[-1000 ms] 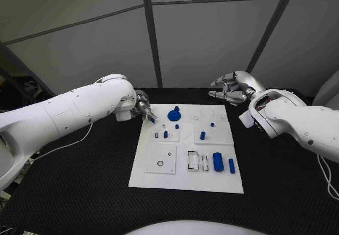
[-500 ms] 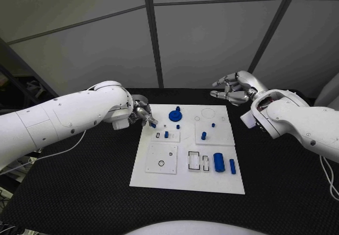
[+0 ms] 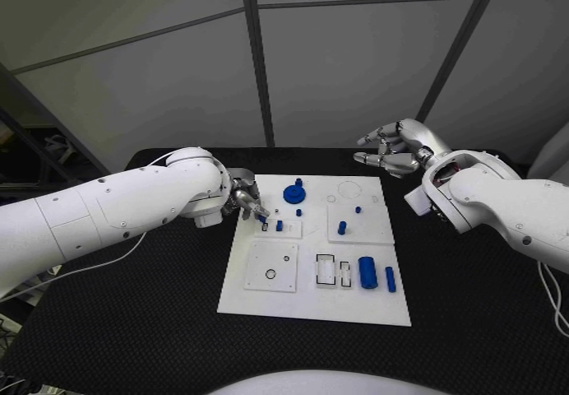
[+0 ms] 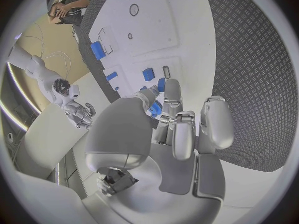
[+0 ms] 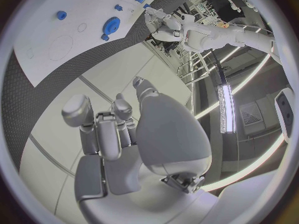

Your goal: Assemble the parts on the task board

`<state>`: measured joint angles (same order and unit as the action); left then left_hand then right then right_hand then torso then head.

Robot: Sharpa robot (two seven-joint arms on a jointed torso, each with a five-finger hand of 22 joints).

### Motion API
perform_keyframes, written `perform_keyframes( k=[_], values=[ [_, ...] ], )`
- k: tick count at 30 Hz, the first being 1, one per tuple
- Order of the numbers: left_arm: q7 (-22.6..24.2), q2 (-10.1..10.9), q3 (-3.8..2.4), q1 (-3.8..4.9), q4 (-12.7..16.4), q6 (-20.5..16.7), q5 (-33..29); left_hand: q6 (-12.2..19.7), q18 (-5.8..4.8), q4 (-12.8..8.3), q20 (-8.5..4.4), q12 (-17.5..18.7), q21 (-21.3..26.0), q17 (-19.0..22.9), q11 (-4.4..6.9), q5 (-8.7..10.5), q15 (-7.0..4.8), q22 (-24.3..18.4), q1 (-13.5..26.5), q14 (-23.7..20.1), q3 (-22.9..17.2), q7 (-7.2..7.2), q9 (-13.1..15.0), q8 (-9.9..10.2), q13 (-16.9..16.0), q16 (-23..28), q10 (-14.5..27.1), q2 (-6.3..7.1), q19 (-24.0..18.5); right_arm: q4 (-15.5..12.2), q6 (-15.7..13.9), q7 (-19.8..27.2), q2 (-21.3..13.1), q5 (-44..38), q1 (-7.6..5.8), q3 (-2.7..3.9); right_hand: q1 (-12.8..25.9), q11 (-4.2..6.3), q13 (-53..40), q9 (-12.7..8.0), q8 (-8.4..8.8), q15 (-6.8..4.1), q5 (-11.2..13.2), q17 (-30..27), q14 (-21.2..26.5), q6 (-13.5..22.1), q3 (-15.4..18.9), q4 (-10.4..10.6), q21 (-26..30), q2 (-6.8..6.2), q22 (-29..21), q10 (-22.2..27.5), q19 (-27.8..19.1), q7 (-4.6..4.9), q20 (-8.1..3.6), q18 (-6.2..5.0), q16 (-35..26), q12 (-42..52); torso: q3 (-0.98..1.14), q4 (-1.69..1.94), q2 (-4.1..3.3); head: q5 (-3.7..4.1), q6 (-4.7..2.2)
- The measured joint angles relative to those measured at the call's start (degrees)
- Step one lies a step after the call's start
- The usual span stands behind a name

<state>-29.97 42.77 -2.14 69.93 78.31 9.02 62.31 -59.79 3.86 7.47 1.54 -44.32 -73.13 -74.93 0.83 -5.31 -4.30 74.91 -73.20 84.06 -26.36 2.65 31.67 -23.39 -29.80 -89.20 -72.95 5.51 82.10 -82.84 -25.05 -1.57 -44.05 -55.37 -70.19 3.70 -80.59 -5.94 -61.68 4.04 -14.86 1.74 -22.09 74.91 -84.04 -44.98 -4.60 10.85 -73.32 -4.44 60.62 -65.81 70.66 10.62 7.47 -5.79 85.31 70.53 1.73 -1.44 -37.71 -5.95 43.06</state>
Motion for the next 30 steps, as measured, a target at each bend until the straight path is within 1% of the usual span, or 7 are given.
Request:
perform_keyframes(
  k=[13, 19, 22, 23, 24, 30],
  values=[
    [-0.05, -0.69, 0.28, -0.51, -0.14, -0.11, 1.55, 0.01, 0.0, -0.04, 0.0, 0.0, 0.0, 0.0, 0.0, -0.2, 0.0, 0.0, 0.16, 0.0, -0.04, 0.01, 0.08, -0.23, 0.01, 0.0, -0.01, 0.16, 0.0, 0.0, 0.0, -0.01, 0.01, 0.0, 0.0, 0.0, 0.0, 0.0, 0.0, 0.0, 0.0, 0.0, -0.38, 0.0, 0.0, 0.0, 0.0, 0.0, 0.24, 0.0, -0.11, 0.0, 0.0, 0.0, 0.0, 0.0, 0.0, 0.0, -0.03, 0.01, -0.03, 0.04, 0.32],
    [-0.12, -0.86, 0.4, -0.75, -0.29, 0.15, 1.77, 0.02, 0.0, -0.05, 0.0, 0.0, 0.0, 0.0, -0.01, -0.2, 0.0, 0.0, 0.17, 0.0, -0.05, 0.02, 0.08, -0.22, 0.01, 0.0, -0.01, 0.16, -0.01, 0.0, 0.01, -0.01, 0.02, 0.0, 0.0, 0.0, 0.0, 0.0, 0.0, 0.0, 0.0, 0.0, -0.38, -0.01, 0.0, 0.0, 0.0, 0.0, 0.24, 0.0, -0.11, 0.0, 0.0, 0.0, 0.0, 0.0, 0.0, 0.0, -0.05, 0.03, -0.03, 0.04, 0.36],
    [-0.16, -0.93, 0.41, -0.81, -0.34, 0.34, 1.85, 0.02, 0.0, 0.18, 0.0, 0.0, 0.0, 0.0, -0.01, -0.2, 0.0, 0.0, 0.31, 0.0, -0.3, 0.02, 0.08, -0.22, 0.01, 0.0, -0.02, 0.31, -0.01, 0.0, 0.01, -0.01, 0.04, 0.0, 0.0, 0.0, 0.0, 0.0, 0.0, 0.0, 0.0, 0.0, -0.38, 0.0, 0.0, 0.0, 0.0, 0.0, 0.24, 0.0, -0.11, 0.0, 0.0, 0.0, 0.0, 0.0, 0.0, 0.0, -0.05, 0.03, -0.03, 0.04, 0.41],
    [-0.17, -0.95, 0.42, -0.82, -0.35, 0.41, 1.86, 0.02, 0.0, -0.39, 0.0, 0.0, 0.0, 0.0, -0.01, -0.2, 0.0, 0.0, 0.36, 0.0, -0.87, 0.02, 0.08, -0.21, 0.01, 0.0, -0.02, 0.36, -0.01, 0.0, 0.01, -0.01, 0.04, 0.0, 0.0, 0.0, 0.0, 0.0, 0.0, 0.0, 0.0, 0.0, -0.38, 0.0, 0.0, 0.0, 0.0, 0.0, 0.24, 0.0, -0.11, 0.0, 0.0, 0.0, 0.0, 0.0, 0.0, 0.0, -0.05, 0.03, -0.03, 0.06, 0.42],
    [-0.18, -0.96, 0.42, -0.82, -0.37, 0.47, 1.88, 0.02, 0.0, -0.4, 0.0, 0.0, 0.0, 0.0, -0.01, -0.2, 0.0, -0.01, 0.54, 0.0, -0.88, 0.02, 0.08, -0.21, 0.02, 0.0, -0.03, 0.53, -0.01, 0.0, 0.01, -0.01, 0.04, 0.0, 0.0, 0.0, 0.0, 0.0, 0.0, 0.0, 0.0, 0.0, -0.38, -0.01, 0.0, 0.0, 0.0, 0.0, 0.24, 0.0, -0.11, 0.0, 0.0, 0.0, 0.0, 0.0, 0.0, 0.0, -0.05, 0.03, -0.03, 0.08, 0.42],
    [-0.23, -1.04, 0.42, -0.84, -0.5, 0.91, 1.93, 0.02, 0.0, -0.46, 0.0, 0.0, 0.0, 0.0, 0.2, -0.19, -0.16, 0.0, 0.54, -0.16, -0.94, 0.03, 0.17, -0.18, 0.02, 0.0, -0.41, 0.53, -0.01, 0.01, 0.01, -0.01, 0.02, 0.0, 0.0, 0.0, 0.0, 0.0, 0.0, 0.0, 0.0, 0.0, -0.38, -0.01, 0.0, 0.0, 0.0, 0.0, 0.24, 0.0, -0.11, 0.0, 0.0, 0.0, 0.0, 0.0, 0.0, 0.0, -0.03, 0.03, -0.02, 0.09, 0.46]
  ],
)
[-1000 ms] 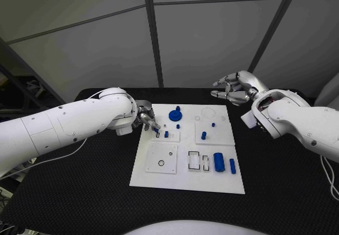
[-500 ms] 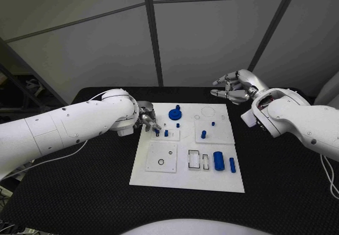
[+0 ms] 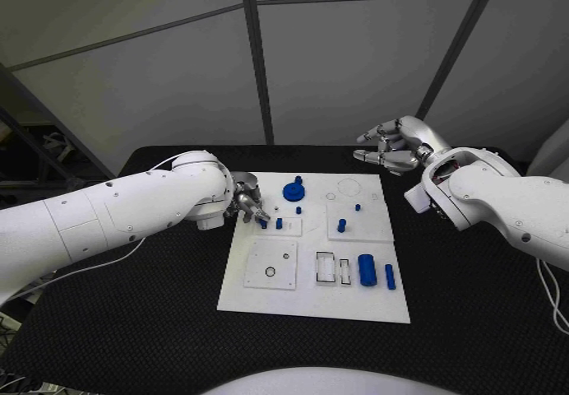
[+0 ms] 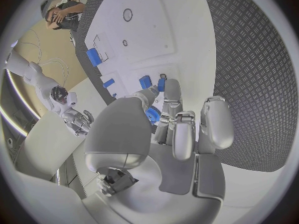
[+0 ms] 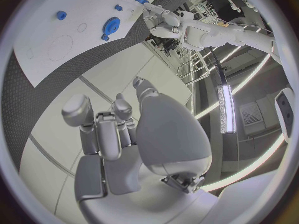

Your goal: Assemble the parts on the task board

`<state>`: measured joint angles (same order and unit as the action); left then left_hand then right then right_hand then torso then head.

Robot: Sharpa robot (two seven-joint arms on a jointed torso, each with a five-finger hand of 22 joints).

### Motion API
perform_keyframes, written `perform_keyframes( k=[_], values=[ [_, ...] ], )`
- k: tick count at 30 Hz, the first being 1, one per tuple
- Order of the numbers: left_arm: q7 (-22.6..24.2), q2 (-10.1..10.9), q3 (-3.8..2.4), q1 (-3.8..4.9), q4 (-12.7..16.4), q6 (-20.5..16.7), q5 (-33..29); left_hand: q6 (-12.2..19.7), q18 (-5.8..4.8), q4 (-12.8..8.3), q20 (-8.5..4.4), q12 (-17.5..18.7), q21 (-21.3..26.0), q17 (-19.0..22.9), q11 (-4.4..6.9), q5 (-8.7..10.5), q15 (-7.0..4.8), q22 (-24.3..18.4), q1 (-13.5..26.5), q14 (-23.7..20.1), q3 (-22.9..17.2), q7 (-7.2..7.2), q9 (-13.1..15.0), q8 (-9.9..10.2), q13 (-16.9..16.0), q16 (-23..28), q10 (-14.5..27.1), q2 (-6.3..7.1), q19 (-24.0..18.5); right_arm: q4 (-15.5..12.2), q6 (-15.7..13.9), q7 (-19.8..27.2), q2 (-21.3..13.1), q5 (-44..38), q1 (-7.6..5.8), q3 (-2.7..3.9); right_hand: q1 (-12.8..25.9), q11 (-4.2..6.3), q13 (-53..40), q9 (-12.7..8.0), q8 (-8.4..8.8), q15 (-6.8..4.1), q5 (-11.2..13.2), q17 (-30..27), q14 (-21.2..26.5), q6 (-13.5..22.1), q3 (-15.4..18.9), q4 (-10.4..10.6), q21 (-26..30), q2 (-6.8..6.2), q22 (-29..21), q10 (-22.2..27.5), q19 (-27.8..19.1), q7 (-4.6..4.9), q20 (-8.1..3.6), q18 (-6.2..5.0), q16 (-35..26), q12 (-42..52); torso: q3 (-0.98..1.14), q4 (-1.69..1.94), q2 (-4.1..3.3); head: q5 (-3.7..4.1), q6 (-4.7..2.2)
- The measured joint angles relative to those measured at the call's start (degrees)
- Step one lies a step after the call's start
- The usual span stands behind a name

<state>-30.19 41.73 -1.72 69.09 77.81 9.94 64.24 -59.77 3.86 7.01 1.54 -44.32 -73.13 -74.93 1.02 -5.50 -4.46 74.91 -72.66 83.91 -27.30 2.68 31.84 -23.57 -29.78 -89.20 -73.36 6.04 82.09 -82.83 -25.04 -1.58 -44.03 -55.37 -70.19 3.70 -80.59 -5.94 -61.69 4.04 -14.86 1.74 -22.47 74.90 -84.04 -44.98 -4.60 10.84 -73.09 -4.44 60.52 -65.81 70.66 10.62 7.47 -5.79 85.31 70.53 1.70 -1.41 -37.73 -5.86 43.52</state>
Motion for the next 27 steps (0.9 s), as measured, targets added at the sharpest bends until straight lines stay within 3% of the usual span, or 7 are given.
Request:
perform_keyframes(
  k=[27],
  values=[
    [-0.19, -0.15, 0.03, 0.06, -0.16, 1.64, 0.19, 0.01, -0.01, -0.49, 0.0, 0.0, 0.0, 0.0, 0.11, 0.07, -0.04, 0.0, 0.61, -0.04, -0.81, 0.01, 0.07, -0.19, -0.09, 0.0, -0.3, 0.6, 0.0, 0.05, 0.0, 0.0, 0.02, 0.0, 0.0, 0.0, 0.0, 0.0, 0.0, 0.0, 0.0, 0.0, 0.0, 0.0, 0.0, 0.0, 0.0, 0.0, -0.01, 0.0, 0.01, 0.0, 0.0, 0.0, 0.0, 0.0, 0.0, 0.0, 0.0, 0.02, 0.02, 0.01, 0.01]
  ],
)
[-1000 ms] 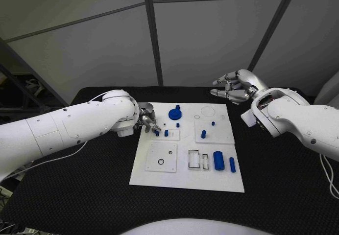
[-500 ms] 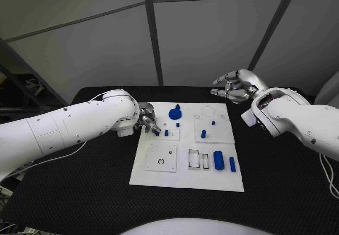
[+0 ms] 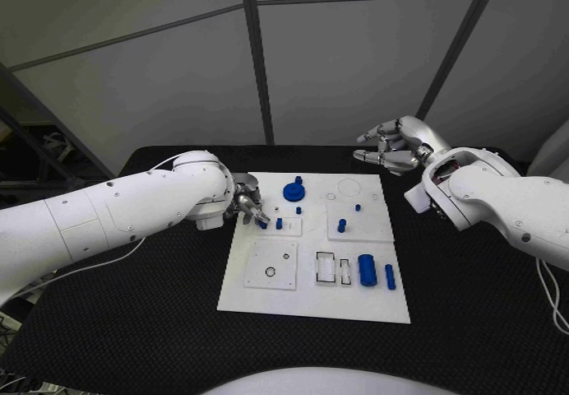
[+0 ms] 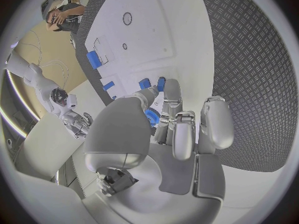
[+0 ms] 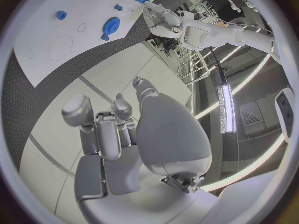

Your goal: Assemble the parts on the task board

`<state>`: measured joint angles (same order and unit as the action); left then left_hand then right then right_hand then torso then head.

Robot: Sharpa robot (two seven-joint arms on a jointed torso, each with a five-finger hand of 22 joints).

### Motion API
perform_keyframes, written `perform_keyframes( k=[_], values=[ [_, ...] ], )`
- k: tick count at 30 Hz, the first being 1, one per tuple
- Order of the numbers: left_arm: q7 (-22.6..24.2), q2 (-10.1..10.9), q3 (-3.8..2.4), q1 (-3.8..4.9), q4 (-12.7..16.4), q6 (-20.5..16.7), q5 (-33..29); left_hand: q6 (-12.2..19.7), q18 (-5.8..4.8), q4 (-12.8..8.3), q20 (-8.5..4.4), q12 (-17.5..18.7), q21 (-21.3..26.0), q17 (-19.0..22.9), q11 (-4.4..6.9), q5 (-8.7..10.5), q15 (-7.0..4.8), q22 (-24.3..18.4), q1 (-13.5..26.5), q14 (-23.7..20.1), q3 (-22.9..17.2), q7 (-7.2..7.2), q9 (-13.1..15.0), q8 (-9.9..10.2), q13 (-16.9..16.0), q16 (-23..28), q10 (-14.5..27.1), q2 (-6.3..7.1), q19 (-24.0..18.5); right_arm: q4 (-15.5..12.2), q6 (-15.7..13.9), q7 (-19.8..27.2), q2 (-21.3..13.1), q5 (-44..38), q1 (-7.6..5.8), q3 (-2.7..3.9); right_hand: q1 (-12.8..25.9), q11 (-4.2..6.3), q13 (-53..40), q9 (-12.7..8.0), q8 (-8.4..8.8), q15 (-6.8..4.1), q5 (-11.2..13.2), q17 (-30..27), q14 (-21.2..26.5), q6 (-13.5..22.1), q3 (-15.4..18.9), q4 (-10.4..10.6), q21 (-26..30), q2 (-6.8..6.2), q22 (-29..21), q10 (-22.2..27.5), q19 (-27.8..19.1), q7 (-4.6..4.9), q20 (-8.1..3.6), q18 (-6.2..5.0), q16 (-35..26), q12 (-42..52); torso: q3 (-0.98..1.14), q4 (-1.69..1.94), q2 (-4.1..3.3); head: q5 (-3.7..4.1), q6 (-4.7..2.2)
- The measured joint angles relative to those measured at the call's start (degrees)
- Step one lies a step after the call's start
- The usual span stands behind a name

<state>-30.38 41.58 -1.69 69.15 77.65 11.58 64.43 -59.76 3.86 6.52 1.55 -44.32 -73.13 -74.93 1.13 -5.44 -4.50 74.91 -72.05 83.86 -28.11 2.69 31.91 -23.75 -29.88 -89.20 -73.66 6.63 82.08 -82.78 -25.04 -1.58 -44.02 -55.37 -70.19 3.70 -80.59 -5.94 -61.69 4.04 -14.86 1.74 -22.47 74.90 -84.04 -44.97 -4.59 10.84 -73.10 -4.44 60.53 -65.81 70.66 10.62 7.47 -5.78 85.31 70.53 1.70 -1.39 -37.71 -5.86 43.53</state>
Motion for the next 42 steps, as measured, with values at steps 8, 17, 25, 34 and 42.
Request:
perform_keyframes(
  k=[8, 17, 25, 34, 42],
  values=[
    [-0.04, -0.2, 0.0, 0.03, -0.24, 0.26, 0.06, 0.01, 0.0, -0.07, 0.0, -0.22, 0.0, 0.0, -0.01, -0.3, 0.0, 0.0, -0.01, 0.0, -0.07, 0.0, 0.15, 0.0, -0.18, 0.0, -0.01, -0.01, 0.0, 0.0, 0.0, 0.0, -0.02, 0.0, 0.0, 0.0, 0.0, 0.0, 0.0, 0.0, 0.0, 0.0, 0.0, 0.0, 0.0, 0.0, 0.0, 0.0, 0.0, 0.0, 0.0, 0.0, 0.0, 0.0, 0.0, 0.0, 0.0, 0.0, 0.01, -0.01, 0.01, 0.14, 0.03],
    [-0.08, -0.51, 0.11, 0.08, -0.51, 0.73, 0.52, -0.14, 0.0, -0.11, 0.0, -0.44, 0.0, 0.0, 0.0, -0.3, 0.02, 0.0, -0.01, 0.01, -0.11, -0.14, 0.17, 0.01, -0.42, 0.0, -0.2, -0.02, 0.0, -0.03, 0.0, 0.0, -0.05, 0.0, 0.0, 0.0, 0.0, 0.0, 0.0, 0.0, 0.0, 0.0, 0.0, 0.0, 0.0, 0.0, 0.0, 0.0, 0.0, 0.0, 0.0, 0.0, 0.0, 0.0, 0.0, 0.0, 0.0, 0.0, 0.01, -0.04, -0.02, 0.18, 0.12],
    [-0.29, -1.26, 0.41, 0.2, -1.12, 0.85, 1.16, -0.14, 0.0, 0.05, 0.0, -0.45, -0.23, 0.0, -0.03, -0.29, 0.11, 0.0, -0.01, 0.1, -0.27, -0.13, 0.42, 0.01, -0.55, 0.0, -0.36, -0.02, 0.0, 0.0, 0.0, 0.0, 0.03, -0.01, 0.0, 0.0, 0.0, 0.0, 0.0, 0.0, 0.0, 0.0, 0.0, 0.04, 0.0, 0.0, 0.0, 0.0, 0.0, 0.0, 0.0, 0.0, 0.0, 0.0, 0.0, 0.0, 0.0, 0.0, 0.01, -0.03, -0.02, 0.19, 0.14],
    [-0.73, -2.02, 0.84, 0.32, -1.67, 0.85, 1.74, -0.16, 0.0, 0.05, 0.0, -0.45, -0.23, 0.0, -0.05, -0.51, 0.12, 0.0, 0.0, 0.12, -0.27, -0.12, 0.45, -0.05, -0.6, 0.0, -0.44, -0.01, 0.0, -0.01, 0.01, 0.0, 0.0, -0.01, 0.0, 0.0, 0.0, 0.0, 0.0, 0.0, 0.0, 0.0, 0.0, 0.04, 0.0, 0.0, 0.0, 0.0, -0.01, 0.0, 0.0, 0.0, 0.0, 0.0, 0.0, 0.0, 0.0, 0.0, 0.01, -0.04, -0.02, 0.14, 0.18],
    [-0.97, -2.26, 0.94, 0.36, -2.06, 1.03, 1.76, -0.89, 0.0, 0.06, 0.0, -1.84, -0.23, 0.0, 0.36, -0.56, -0.12, 0.0, 2.47, -0.08, -1.52, -0.68, 0.62, -0.29, -2.11, 0.0, -1.36, 1.08, 0.0, -0.03, 0.02, 0.0, -0.02, -0.01, 0.0, 0.0, 0.0, 0.0, 0.0, 0.0, 0.0, 0.0, 0.0, 0.03, 0.0, 0.0, 0.0, 0.0, 0.0, 0.0, 0.01, 0.0, 0.0, 0.0, 0.0, 0.0, 0.0, 0.0, 0.03, -0.03, -0.01, 0.31, 0.27]
  ],
)
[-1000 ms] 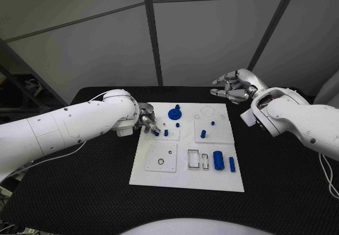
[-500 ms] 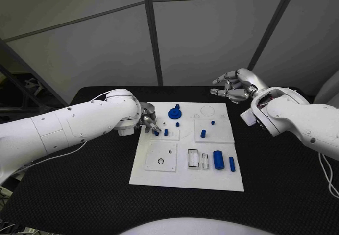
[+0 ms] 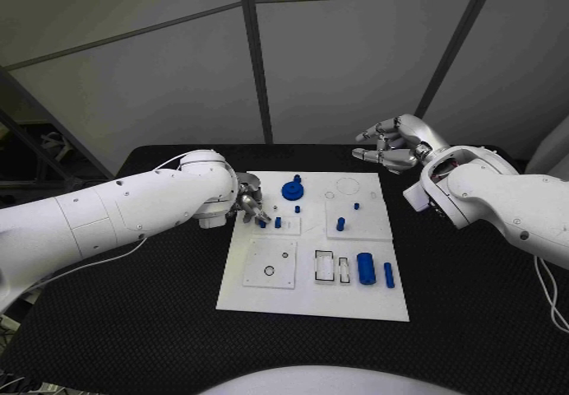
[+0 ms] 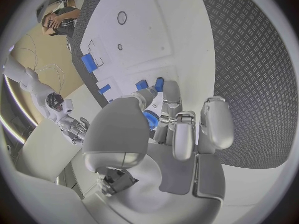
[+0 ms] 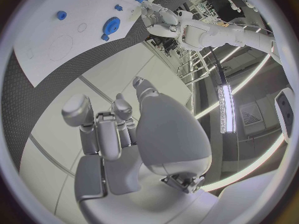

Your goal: Assemble the parts on the task board

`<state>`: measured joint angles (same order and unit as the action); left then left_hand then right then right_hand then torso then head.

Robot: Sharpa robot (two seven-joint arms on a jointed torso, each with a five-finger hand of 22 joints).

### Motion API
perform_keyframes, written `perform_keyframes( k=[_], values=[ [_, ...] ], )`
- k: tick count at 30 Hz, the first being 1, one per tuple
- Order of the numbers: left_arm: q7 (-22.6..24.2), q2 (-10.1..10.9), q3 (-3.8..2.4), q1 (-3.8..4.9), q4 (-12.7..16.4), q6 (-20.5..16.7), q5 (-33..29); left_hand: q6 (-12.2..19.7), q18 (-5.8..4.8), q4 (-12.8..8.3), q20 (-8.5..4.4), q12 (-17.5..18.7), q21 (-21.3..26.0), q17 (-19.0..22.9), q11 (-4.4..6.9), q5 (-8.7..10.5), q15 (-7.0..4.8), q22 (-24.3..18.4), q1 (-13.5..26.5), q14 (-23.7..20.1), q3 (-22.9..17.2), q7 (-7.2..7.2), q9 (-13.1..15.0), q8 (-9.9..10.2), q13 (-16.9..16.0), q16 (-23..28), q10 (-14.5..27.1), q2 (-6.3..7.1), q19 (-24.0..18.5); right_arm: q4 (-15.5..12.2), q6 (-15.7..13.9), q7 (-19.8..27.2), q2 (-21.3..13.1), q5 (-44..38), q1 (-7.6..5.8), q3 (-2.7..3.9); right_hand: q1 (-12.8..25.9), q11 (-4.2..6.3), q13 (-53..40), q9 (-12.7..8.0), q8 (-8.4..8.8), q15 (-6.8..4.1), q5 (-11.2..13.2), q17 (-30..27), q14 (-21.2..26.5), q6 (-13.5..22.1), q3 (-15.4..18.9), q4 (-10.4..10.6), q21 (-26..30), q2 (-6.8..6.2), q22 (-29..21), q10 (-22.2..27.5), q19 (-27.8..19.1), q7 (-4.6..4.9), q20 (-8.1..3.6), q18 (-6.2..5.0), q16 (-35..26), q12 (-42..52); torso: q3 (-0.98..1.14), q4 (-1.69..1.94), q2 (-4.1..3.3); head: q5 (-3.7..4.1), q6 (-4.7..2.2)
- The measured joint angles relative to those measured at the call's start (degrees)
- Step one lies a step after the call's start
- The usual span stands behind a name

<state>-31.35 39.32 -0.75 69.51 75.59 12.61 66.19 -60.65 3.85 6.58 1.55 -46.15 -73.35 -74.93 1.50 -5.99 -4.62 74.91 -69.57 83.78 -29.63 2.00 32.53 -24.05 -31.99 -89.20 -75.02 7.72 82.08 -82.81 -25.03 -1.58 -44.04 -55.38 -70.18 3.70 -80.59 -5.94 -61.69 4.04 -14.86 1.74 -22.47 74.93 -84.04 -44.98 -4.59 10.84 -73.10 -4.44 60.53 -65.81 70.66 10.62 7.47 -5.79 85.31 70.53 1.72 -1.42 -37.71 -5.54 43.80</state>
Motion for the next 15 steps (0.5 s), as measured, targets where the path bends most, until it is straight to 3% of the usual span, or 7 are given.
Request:
perform_keyframes(
  k=[4, 7, 15],
  values=[
    [-0.14, -0.09, 0.04, -0.03, -0.3, 0.0, -0.14, -0.73, 0.01, -2.94, -0.22, -0.46, 0.0, 0.0, 0.83, 0.21, -0.21, 0.0, 4.38, 0.16, -2.94, -0.48, 0.09, -0.23, -0.34, 0.0, -0.84, 1.18, 0.22, -0.02, 0.0, 0.0, -0.06, 0.0, 0.0, 0.0, 0.0, 0.0, 0.06, -0.03, -0.15, 0.0, 0.0, 0.0, 0.0, 0.0, 0.0, 0.0, 0.0, 0.0, -0.04, 0.0, 0.0, 0.0, 0.0, 0.0, -0.28, 0.0, 0.0, 0.0, 0.01, 0.02, -0.04],
    [-0.35, -0.09, 0.11, -0.09, -0.54, -0.03, -0.22, -1.4, 0.0, -1.02, -0.03, -0.89, 0.0, 0.0, 1.37, 0.78, -0.5, 0.0, 7.48, -0.14, -0.89, -0.39, 0.08, -0.39, -0.76, 0.0, -1.38, 1.55, 0.46, -0.04, 0.0, -0.01, -0.11, 0.0, 0.0, 0.0, 0.0, 0.0, 0.15, -0.06, -0.22, 0.0, 0.0, 0.0, 0.0, 0.0, 0.0, 0.0, 0.0, 0.0, -0.09, 0.0, 0.0, 0.0, 0.0, 0.0, -0.31, 0.0, 0.0, 0.0, 0.01, 0.08, -0.09],
    [-0.97, 0.07, 0.29, -0.35, -0.79, -0.19, -0.39, -2.14, 0.0, 3.1, -0.41, -2.65, -0.66, 0.0, 1.01, 0.8, -0.51, 0.0, 12.98, -0.14, 7.6, -0.5, 0.24, -0.44, -2.53, 0.0, -1.46, 1.82, 0.84, -0.07, 0.0, -0.02, -0.23, 0.0, 0.0, 0.0, 0.0, 0.0, 0.15, -0.06, -0.22, 0.0, 0.0, -0.01, 0.0, 0.0, 0.0, 0.0, 0.0, 0.0, -0.09, 0.0, 0.0, 0.0, 0.0, 0.0, -0.31, 0.0, 0.0, 0.02, 0.01, 0.12, -0.26]
  ],
)
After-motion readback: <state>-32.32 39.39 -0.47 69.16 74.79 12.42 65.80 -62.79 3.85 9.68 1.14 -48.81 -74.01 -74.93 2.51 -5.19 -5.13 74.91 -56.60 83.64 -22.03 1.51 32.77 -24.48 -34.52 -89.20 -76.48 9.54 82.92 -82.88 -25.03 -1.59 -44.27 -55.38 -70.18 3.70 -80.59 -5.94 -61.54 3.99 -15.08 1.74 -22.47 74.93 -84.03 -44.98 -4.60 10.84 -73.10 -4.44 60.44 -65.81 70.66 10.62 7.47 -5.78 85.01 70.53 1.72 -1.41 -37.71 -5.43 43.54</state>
